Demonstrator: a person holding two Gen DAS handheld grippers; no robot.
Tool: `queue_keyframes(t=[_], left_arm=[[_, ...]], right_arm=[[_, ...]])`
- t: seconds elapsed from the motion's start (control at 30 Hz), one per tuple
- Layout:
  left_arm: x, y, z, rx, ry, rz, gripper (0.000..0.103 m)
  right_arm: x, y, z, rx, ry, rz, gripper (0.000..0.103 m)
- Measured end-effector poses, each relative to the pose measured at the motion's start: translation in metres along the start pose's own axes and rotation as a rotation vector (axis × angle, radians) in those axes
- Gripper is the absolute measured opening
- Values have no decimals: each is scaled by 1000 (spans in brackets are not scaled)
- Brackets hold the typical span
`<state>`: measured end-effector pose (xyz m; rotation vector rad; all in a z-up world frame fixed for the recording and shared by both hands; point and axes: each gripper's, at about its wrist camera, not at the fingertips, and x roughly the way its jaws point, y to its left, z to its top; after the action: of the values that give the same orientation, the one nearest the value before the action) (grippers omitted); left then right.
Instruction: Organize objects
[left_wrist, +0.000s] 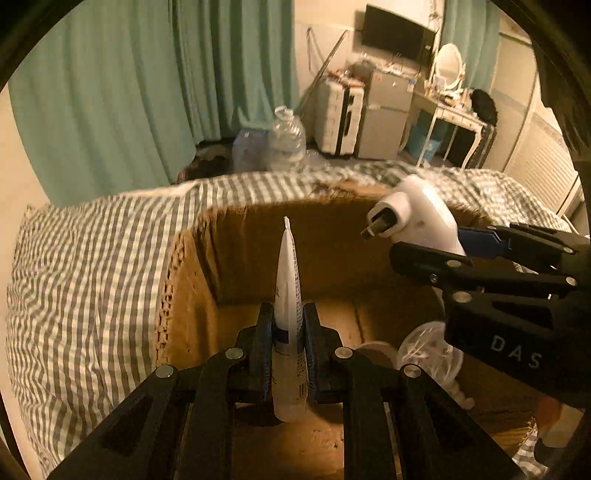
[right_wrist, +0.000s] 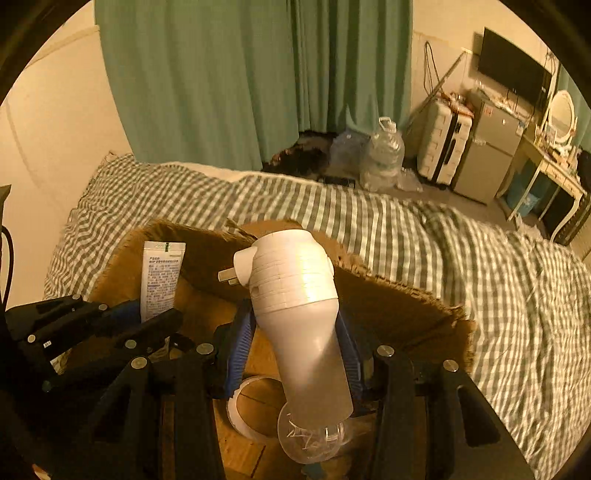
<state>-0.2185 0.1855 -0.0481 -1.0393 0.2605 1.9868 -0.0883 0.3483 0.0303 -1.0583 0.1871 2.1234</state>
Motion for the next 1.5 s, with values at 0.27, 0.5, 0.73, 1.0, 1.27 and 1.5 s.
queue_keyframes(t=[0.27,0.5,0.73,1.0,1.27,1.5], left_arm=[[2,1,-7,-5,23,-39,19],[-14,6,-11,-10,12,-83,35],[-65,2,-2,-4,-89,-39,84],[-176,-1,12,13,-247,-4,92],[-285,-9,6,14,-395,-22,98],[-350,-15,-16,82,-484,-28,100]], right_arm=[[16,-4,-10,30,63,30,43],[-18,-6,-7,69,14,43,63],[-90,-18,5,129,-87,18,70],[-209,-9,12,147,-281,-7,84],[-311,14,-6,148,-400,-30,96],[-368,22,-36,166,-475,-53,101]])
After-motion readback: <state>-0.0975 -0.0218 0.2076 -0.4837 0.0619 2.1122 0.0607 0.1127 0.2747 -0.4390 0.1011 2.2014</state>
